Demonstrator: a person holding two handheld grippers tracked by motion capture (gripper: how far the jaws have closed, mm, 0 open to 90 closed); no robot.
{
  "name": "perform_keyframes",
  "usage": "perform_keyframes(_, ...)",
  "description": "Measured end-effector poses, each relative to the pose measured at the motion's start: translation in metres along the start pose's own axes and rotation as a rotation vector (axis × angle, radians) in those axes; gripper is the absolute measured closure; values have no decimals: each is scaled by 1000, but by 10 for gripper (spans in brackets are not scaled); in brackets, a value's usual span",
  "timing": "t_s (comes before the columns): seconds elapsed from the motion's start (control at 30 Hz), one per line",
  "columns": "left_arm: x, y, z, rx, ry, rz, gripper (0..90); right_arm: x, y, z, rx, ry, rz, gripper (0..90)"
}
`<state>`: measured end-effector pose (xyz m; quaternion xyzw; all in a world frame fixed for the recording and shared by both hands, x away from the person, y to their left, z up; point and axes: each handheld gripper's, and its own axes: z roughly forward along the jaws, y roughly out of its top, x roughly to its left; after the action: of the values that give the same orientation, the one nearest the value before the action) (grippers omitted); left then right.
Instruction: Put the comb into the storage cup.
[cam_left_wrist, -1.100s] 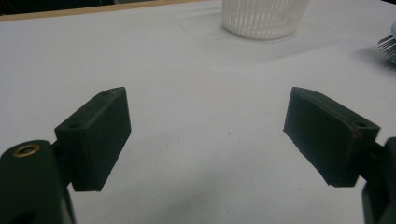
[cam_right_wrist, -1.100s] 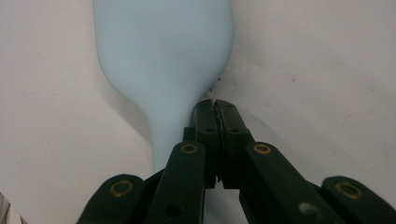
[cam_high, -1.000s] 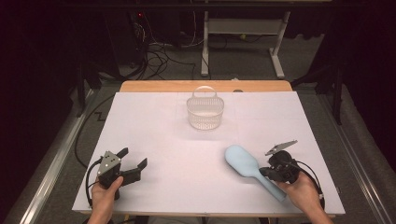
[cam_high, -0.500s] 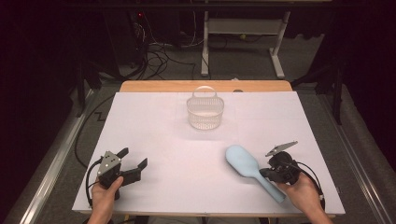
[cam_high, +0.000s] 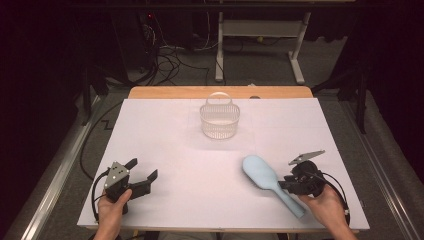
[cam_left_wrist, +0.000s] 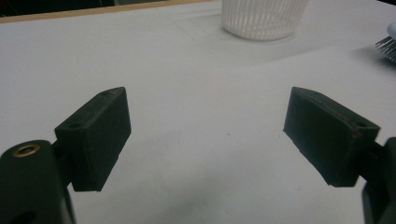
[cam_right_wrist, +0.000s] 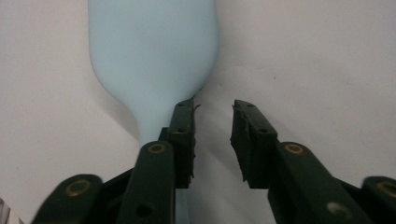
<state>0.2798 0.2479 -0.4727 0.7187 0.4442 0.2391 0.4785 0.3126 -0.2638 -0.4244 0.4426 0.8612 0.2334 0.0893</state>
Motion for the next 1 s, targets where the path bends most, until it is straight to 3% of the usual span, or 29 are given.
perform_keyframes(0.2,0,0,0,4,-3,6,156,4,0,-10,-34,9,13,521)
perform_keyframes(0.33,-1,0,0,5,-4,5,156,11,0,-12,-25,9,-4,490)
perform_keyframes(0.6,-1,0,0,6,-5,7,156,23,3,-7,-9,20,-46,494)
perform_keyframes(1.0,-1,0,0,5,-10,8,156,32,5,5,42,2,-61,499)
